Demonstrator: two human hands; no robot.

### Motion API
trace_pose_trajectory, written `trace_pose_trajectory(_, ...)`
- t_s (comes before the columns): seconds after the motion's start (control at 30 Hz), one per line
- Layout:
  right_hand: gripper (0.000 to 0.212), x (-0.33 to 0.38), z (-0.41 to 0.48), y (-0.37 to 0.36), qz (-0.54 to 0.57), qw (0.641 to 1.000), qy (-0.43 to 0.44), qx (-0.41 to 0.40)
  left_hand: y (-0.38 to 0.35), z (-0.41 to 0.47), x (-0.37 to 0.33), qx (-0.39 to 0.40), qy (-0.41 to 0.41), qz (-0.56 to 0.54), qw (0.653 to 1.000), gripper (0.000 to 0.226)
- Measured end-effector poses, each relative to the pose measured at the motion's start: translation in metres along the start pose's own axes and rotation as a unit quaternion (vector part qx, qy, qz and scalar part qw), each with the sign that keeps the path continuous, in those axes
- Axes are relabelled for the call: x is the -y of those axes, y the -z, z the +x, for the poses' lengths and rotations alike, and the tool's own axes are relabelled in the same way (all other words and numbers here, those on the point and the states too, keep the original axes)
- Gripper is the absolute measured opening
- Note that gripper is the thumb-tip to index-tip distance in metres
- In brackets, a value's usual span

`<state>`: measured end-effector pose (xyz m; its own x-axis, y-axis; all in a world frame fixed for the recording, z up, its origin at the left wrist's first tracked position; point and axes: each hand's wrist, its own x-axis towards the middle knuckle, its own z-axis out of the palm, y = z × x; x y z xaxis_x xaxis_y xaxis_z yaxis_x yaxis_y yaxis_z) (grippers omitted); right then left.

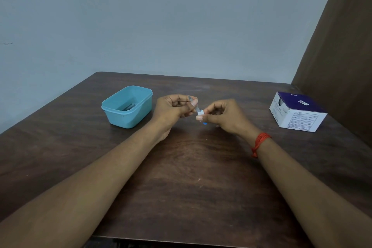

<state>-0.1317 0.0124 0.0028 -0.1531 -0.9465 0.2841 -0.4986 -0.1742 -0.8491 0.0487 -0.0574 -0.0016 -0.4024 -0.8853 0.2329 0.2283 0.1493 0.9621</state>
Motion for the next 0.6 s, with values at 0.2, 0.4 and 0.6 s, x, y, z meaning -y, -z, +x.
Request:
trace_pose_trajectory(0.2,0.013,0.0003,0.0005,-0.0012,0.012,1.0,-0.017,0.021,0.0024,-0.0015,-0.0051,-0.025,-0.012,-0.03,0.999,0.02)
trace_pose_trajectory(0.4,0.013,-0.0017,-0.0008,-0.0015,0.028,0.999,-0.024,0.007,0.0032,0.0,-0.0038,-0.039,-0.014,-0.065,0.997,0.013)
trace_pose_trajectory(0.6,0.006,0.0042,0.0021,0.0072,0.175,0.979,-0.029,-0.096,0.0054,0.0006,-0.0073,-0.02,0.032,-0.055,0.998,0.022)
